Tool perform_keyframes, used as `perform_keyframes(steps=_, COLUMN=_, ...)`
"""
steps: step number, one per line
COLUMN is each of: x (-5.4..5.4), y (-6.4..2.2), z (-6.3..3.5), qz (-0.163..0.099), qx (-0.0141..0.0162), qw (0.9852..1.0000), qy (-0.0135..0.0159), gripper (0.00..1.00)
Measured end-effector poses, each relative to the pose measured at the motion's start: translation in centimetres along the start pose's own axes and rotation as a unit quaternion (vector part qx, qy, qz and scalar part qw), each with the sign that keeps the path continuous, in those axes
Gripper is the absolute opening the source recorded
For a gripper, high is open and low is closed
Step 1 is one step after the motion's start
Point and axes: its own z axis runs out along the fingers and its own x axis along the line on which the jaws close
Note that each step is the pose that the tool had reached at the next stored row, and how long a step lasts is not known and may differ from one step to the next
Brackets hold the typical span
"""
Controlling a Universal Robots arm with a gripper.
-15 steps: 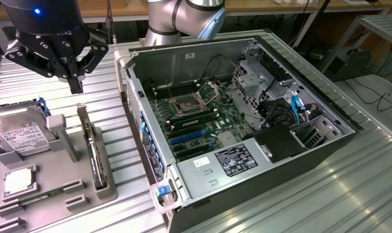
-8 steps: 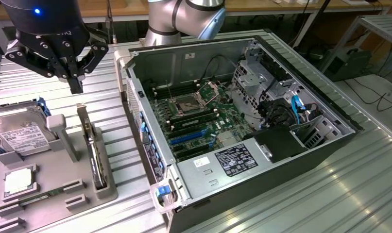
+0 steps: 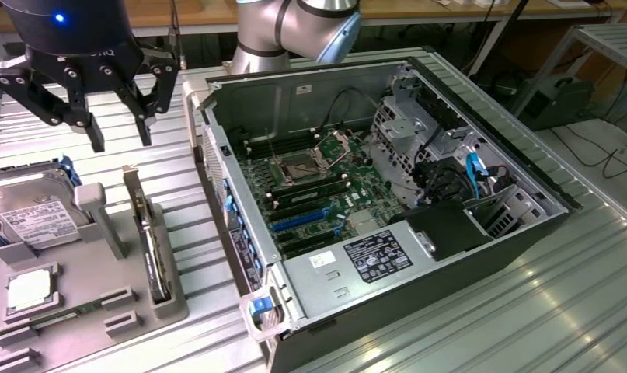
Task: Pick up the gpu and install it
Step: 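Pick up the gpu and move the gpu toward the slot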
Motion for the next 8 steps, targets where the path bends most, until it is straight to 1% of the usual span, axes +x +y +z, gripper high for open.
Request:
perform_keyframes(steps=1, x=0.00, y=0.00, z=0.00, qz=0.000, qx=0.0000, qw=1.0000, qy=0.0000, gripper=0.48)
perform_keyframes(steps=2, x=0.00, y=0.00, z=0.00, qz=0.000, qx=0.0000, qw=1.0000, qy=0.0000, gripper=0.60)
perform_keyframes(steps=3, x=0.00, y=0.00, z=0.00, qz=0.000, qx=0.0000, qw=1.0000, qy=0.0000, gripper=0.60)
perform_keyframes(steps=4, x=0.00, y=0.00, z=0.00, qz=0.000, qx=0.0000, qw=1.0000, qy=0.0000, gripper=0.66)
perform_keyframes(steps=6, x=0.00, y=-0.02, z=0.01, qz=-0.004, qx=-0.0002, qw=1.0000, qy=0.0001, gripper=0.66)
perform_keyframes(steps=8, x=0.01, y=-0.07, z=0.00, qz=-0.013, qx=-0.0003, qw=0.9999, qy=0.0006, gripper=0.66)
